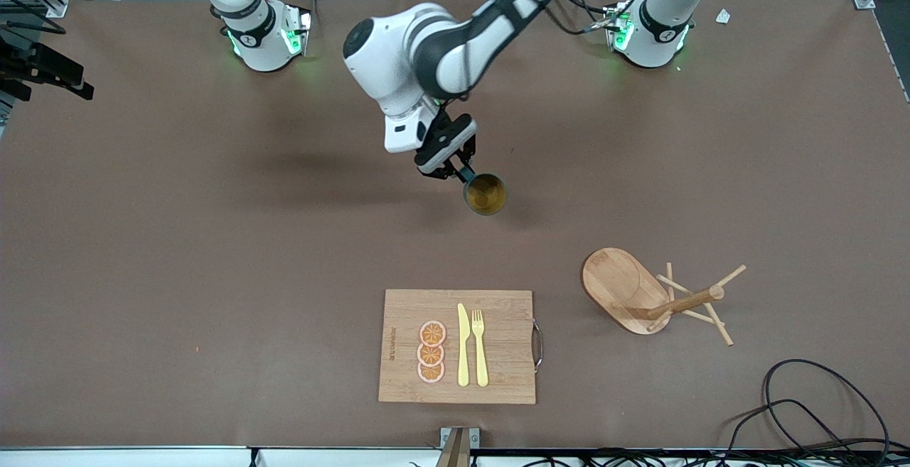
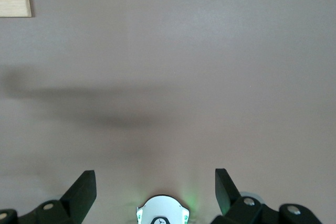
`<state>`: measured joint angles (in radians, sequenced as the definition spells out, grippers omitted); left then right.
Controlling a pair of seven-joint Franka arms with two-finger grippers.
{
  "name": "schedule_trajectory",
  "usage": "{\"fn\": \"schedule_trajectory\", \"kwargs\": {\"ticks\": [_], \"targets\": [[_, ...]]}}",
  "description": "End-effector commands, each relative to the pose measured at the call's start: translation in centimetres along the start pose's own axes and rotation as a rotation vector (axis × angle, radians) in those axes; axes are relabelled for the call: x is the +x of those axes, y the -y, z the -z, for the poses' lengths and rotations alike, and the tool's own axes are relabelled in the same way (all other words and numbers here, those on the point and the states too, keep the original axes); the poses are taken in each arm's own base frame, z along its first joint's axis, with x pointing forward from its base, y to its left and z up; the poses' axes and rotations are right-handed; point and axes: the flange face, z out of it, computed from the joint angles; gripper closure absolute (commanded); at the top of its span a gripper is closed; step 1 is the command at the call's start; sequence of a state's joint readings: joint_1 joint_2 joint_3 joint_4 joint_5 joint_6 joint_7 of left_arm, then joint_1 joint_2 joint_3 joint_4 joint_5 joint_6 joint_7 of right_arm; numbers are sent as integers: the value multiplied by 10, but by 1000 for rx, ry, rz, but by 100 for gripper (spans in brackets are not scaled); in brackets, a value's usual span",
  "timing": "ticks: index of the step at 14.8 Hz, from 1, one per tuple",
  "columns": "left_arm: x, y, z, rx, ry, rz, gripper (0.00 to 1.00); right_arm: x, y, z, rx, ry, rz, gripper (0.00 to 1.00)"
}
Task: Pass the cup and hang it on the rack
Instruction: 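Lift the teal mug with the left gripper toward the wooden rack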
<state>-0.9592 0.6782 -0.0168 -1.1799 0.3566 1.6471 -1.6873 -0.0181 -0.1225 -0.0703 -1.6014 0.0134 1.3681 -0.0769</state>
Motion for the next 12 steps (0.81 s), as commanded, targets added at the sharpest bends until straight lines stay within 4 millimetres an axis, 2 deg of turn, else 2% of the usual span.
{"fn": "schedule_trajectory", "kwargs": {"ticks": [1, 3, 5, 7, 10, 12], "targets": [[60, 29, 48, -65, 184, 20, 98, -8, 1, 0, -14, -1, 15, 0], [101, 46, 66, -99, 300, 45, 98, -8, 5, 0, -14, -1, 20, 0], [146, 65, 71, -128, 446, 69, 98, -8, 4, -1, -13, 6, 20, 0], [186, 82, 66, -154, 562, 68, 98, -9, 3, 0, -13, 7, 18, 0], [262, 112, 44, -208, 762, 76, 98, -10, 3, 0, -13, 9, 18, 0], [326, 144, 12, -278, 900, 52, 98, -12, 3, 3, -14, 4, 18, 0]]}}
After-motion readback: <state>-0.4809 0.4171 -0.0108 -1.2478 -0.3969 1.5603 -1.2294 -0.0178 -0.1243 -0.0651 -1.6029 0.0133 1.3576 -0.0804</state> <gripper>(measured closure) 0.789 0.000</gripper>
